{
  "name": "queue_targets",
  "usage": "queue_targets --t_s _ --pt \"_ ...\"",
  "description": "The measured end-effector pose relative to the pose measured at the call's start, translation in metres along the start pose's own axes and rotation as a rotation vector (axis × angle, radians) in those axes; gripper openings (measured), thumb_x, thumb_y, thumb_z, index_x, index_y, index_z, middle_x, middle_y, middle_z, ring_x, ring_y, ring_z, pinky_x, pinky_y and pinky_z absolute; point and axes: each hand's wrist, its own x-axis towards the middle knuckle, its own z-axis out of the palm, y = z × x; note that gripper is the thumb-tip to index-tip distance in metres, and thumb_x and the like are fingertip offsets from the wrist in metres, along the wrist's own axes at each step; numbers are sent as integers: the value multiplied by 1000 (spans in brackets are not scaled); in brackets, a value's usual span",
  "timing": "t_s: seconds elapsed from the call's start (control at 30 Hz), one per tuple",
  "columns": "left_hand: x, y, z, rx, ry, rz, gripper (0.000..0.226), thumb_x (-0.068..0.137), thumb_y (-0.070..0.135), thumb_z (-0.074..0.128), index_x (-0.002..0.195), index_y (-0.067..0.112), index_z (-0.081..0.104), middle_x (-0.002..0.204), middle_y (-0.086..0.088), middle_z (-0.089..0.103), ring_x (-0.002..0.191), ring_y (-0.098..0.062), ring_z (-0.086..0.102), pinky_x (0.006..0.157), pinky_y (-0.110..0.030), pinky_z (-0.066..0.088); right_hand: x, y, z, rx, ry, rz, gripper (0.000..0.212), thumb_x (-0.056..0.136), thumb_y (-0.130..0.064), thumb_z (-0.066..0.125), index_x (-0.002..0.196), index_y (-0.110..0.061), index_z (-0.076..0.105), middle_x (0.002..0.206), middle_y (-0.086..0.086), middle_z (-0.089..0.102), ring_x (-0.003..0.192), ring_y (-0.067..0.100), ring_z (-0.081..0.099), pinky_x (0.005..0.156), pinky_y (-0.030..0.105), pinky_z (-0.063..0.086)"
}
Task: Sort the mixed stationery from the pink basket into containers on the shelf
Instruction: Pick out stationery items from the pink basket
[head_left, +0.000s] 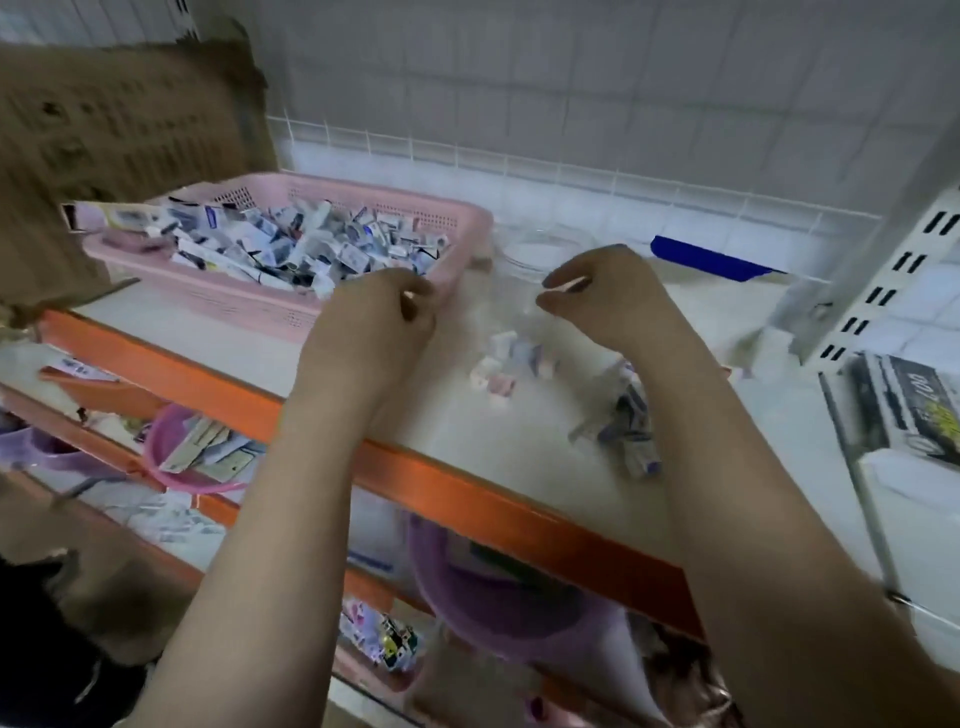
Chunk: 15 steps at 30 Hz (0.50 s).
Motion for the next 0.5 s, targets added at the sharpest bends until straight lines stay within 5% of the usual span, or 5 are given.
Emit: queue_targets --t_s 0.1,0.2,0.3,0.5 --pt "28 -30 -20 -109 -53 114 16 92 25 55 104 27 66 70 10 64 56 -1 59 52 -12 44 17 -41 27 44 108 -7 22 88 -26 63 107 -18 69 104 -1 64 74 6 57 61 11 39" --pt "63 -72 -40 -60 -85 198 20 92 28 56 109 25 66 81 7 62 72 -11 59 62 -21 43 36 -74 59 79 241 1 16 87 -23 64 101 -18 70 87 -1 62 65 6 51 50 3 33" --pt "103 -115 -62 56 -158 244 25 93 25 56 115 17 65 101 -4 68 81 -16 57 74 -23 44 54 -105 87 38 220 72 20 86 -26 64 104 -18 69 93 1 62 76 10 53 58 18 36" --pt "167 -177 -87 104 -173 264 27 92 22 57 116 12 66 109 -10 69 91 -22 61 79 -26 43 88 -153 119 -97 28 183 38 86 -39 65 119 -20 63 102 1 65 73 13 55 66 21 40"
